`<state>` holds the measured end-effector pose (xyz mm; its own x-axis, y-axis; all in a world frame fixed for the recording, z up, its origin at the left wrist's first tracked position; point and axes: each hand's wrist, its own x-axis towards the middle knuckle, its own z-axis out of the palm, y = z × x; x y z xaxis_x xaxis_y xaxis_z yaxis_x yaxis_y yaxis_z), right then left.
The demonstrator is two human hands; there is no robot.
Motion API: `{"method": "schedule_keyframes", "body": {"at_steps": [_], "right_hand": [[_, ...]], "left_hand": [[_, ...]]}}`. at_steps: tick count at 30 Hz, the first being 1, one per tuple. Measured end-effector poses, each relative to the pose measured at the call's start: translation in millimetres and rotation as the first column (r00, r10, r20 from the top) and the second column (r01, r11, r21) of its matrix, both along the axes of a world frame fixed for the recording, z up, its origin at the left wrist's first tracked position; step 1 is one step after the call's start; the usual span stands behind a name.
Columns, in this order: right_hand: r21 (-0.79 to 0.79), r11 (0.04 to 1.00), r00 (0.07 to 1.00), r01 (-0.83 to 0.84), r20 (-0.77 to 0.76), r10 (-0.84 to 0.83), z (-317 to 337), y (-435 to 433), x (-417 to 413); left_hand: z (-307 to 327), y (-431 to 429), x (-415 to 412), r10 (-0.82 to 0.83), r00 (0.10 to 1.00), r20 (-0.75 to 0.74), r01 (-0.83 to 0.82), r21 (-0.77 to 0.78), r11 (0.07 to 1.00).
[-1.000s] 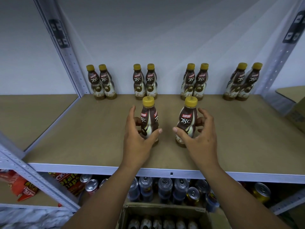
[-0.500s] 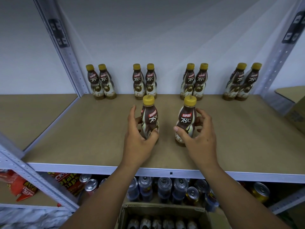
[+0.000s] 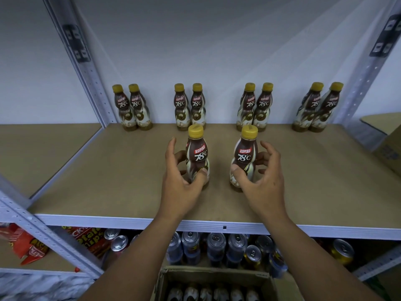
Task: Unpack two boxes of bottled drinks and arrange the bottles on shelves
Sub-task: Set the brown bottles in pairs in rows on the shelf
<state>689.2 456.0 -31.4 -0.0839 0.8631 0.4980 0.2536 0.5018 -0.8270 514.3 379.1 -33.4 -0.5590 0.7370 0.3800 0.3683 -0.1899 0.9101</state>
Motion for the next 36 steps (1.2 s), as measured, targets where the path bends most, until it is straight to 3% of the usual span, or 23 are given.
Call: {"method": "schedule_keyframes", "body": {"at_steps": [36], "right_hand": [[-0.009, 0.991, 0.991, -0.135, 0.020, 0.135, -2.7, 4.5, -1.8]], "left_hand": [[3.5, -2.8, 3.8, -0.020, 0.998, -0.064, 0.015, -0.068, 0.998]]}}
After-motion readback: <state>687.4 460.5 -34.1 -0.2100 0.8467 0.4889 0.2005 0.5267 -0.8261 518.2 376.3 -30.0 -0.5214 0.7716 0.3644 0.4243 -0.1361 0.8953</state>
